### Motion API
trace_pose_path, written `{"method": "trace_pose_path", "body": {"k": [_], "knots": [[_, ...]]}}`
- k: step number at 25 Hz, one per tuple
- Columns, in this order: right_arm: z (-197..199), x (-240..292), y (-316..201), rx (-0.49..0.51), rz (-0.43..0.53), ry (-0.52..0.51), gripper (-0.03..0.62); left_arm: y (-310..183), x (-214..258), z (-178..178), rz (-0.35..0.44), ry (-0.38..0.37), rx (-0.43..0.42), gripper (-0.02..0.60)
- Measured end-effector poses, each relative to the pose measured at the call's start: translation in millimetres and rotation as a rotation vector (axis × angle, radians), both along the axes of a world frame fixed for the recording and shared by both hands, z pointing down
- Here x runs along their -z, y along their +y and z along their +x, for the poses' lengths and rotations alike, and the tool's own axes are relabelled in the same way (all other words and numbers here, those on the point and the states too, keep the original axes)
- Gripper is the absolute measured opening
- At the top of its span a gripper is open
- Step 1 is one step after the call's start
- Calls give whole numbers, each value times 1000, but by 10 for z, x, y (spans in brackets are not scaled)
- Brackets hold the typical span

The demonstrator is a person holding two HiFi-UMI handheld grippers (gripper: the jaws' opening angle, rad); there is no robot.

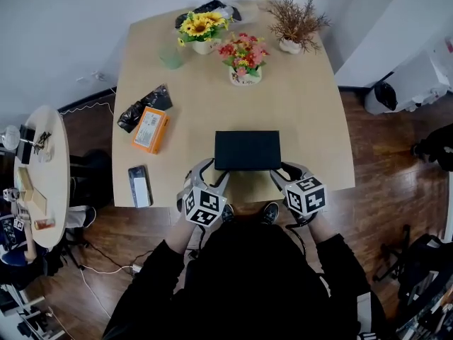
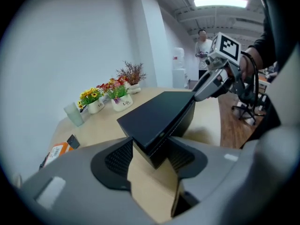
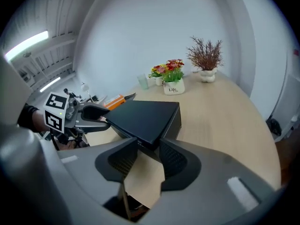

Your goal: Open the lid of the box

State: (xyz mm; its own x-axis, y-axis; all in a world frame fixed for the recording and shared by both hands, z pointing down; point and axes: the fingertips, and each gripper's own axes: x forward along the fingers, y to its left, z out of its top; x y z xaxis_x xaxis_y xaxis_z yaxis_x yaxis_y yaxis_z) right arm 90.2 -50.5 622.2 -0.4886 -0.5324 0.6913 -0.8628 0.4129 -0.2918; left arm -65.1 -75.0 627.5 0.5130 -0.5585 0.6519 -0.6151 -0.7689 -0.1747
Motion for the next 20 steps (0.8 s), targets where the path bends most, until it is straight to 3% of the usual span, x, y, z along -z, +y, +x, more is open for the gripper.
{"method": "trace_pose_path", "body": {"k": [4,10,14,15,16,20], "knots": [[23,177,-65,22,102,86,129,-5,91,-10,70,-68,-38,209],[127,479,-293,1,244,155,44,-177,462,5,193,-80,-46,210],[128,576,-379,11,269,160,37,-346,612,116,283,-154,-161,208],[131,593,-404,12,275,161,35,-371,634,158,294,-170,-204,175],[137,612,-437,11,283,162,35,-402,661,187,299,-181,-238,79],[190,755,-573,-17,339,164,46,-582,770,217,230,-185,-321,48]]}}
